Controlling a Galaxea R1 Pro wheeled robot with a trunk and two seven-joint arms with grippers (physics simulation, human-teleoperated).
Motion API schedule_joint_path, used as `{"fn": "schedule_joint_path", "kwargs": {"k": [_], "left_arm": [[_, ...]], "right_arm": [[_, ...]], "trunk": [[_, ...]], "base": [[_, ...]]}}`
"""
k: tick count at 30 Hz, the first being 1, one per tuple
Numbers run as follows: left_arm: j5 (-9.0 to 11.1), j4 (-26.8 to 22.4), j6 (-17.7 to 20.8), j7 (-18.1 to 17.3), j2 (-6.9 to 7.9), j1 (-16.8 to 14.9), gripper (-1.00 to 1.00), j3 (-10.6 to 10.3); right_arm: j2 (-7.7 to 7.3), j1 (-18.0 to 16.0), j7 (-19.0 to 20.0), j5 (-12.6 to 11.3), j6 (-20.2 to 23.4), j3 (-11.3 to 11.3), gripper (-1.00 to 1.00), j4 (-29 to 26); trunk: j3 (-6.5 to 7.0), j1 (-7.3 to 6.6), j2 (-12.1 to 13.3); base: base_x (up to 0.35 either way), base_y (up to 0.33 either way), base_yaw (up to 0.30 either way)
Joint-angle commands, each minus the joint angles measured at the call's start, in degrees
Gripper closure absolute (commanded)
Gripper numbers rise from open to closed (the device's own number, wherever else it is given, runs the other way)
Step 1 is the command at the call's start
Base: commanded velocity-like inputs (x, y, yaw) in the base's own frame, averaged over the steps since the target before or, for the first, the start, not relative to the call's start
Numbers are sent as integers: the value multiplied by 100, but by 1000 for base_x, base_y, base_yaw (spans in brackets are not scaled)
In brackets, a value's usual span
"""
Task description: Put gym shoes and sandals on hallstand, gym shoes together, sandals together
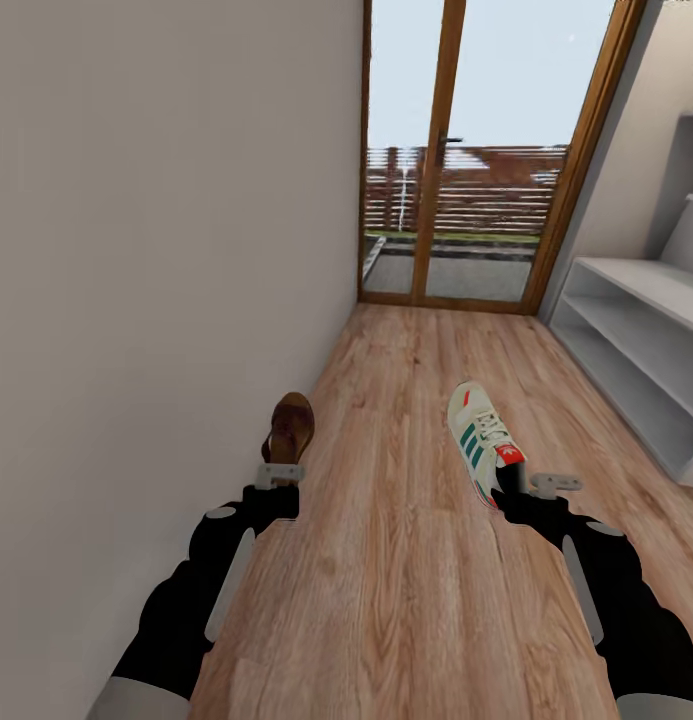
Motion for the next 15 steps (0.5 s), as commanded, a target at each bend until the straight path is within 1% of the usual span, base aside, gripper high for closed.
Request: {"fn": "schedule_joint_path", "kwargs": {"k": [1, 3, 5, 8, 15], "left_arm": [[16, -7, 33, -12, -1, -2, 100, 4], [22, -7, 33, -12, -1, -2, 100, 4], [101, -8, 33, -7, -1, -2, 100, 4], [165, -9, 33, -4, -1, -2, 100, 4], [205, -7, 33, -3, -1, -2, 100, 4]], "right_arm": [[1, -4, 34, 13, 29, -8, 100, -7], [1, -4, 35, 16, 31, -8, 100, -7], [1, -4, 35, 20, 29, -5, 100, 0], [1, -4, 35, 21, 30, -4, 100, 1], [1, -4, 33, 22, 32, -5, 100, -1]], "trunk": [[1, 2, -2], [15, 2, -2], [30, 2, -2], [51, 2, -2], [97, 2, -2]], "base": [[346, 0, -145], [346, 0, -153], [346, 0, -160], [346, 0, -161], [346, -2, -148]]}}
